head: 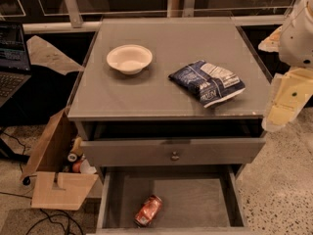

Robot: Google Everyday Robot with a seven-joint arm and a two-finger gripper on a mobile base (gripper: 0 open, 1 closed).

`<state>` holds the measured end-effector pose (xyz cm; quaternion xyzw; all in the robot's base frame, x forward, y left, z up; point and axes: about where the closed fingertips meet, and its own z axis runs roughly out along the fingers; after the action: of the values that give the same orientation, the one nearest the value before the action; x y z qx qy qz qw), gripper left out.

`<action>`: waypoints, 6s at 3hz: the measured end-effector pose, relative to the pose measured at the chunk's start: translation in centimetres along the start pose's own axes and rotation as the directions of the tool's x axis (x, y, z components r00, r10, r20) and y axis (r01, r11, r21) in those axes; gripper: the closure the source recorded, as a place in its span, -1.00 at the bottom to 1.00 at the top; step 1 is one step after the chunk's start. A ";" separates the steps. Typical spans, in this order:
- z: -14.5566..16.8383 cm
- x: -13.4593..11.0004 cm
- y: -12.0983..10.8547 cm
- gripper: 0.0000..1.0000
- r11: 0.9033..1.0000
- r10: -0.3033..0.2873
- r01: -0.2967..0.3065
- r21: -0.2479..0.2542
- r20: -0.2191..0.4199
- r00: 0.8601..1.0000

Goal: Pick coke can from middle drawer and place on counter

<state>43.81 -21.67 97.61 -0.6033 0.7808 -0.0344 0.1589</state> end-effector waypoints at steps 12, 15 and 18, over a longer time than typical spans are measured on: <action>2.3 4.8 1.0 -1.00 0.506 0.823 -0.860 -0.069 0.335 0.458; 8.6 2.5 8.8 -1.00 0.312 0.937 -0.939 -0.145 0.209 0.279; 12.1 -1.2 13.1 -1.00 0.373 0.925 -0.915 -0.152 0.134 0.355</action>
Offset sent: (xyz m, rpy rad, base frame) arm 0.0682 0.0236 0.0062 0.4487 -0.0396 -0.2980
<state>35.42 -15.28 83.18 -0.0669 0.9649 0.1399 0.2118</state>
